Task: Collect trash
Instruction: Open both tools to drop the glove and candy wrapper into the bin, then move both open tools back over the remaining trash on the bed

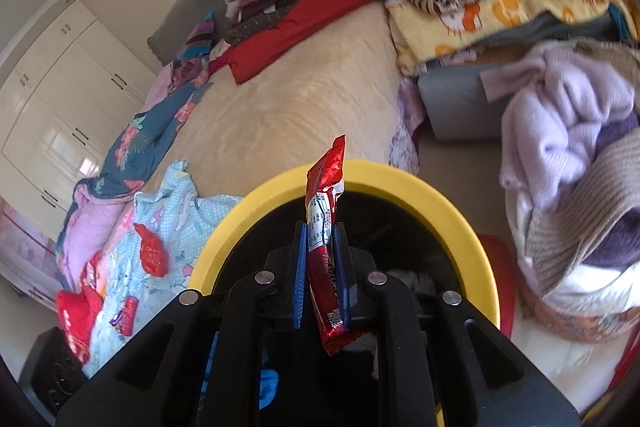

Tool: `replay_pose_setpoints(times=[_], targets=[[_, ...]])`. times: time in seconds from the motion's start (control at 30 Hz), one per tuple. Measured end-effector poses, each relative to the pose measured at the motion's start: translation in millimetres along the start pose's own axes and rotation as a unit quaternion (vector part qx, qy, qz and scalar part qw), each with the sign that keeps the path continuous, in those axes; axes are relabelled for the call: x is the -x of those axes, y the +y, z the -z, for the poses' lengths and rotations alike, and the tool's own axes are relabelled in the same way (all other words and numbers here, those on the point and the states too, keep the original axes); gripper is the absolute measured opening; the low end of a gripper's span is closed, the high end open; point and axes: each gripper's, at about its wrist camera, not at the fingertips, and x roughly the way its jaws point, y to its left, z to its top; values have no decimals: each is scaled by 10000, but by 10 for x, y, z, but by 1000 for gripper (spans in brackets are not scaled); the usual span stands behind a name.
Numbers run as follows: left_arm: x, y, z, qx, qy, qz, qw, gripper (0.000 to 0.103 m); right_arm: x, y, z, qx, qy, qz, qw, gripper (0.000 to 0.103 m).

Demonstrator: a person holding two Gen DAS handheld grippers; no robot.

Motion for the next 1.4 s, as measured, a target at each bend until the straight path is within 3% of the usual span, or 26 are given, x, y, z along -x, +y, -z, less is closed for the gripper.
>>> replay_pose_setpoints(times=[0.13, 0.2, 0.23, 0.27, 0.33, 0.43, 0.5, 0.8, 1.4], targets=[[-82, 19, -18, 48, 65, 29, 10000, 13, -49, 27, 6, 85, 138, 16, 9999, 14], [-82, 44, -13, 88, 66, 34, 9999, 13, -75, 55, 15, 140, 212, 37, 9997, 18], [-62, 57, 0, 86, 35, -5, 10000, 18, -86, 68, 16, 148, 230, 74, 9996, 20], [-31, 64, 9, 57, -29, -59, 10000, 22, -90, 69, 19, 132, 241, 101, 9996, 28], [27, 71, 21, 88, -128, -134, 9998, 53, -102, 66, 17, 94, 260, 131, 9995, 42], [135, 135, 21, 218, -289, -207, 9991, 83, -98, 91, 12, 114, 211, 161, 9996, 50], [236, 200, 15, 376, -470, -207, 9980, 92, -94, 112, 8, 133, 178, 143, 9997, 57], [557, 508, 11, 821, -879, -534, 9913, 92, -44, 366, -14, 544, -102, 77, 9984, 74], [1161, 1061, 57, 1356, -1631, -1113, 9709, 92, -49, 919, 58, 1202, -420, -228, 9916, 76]])
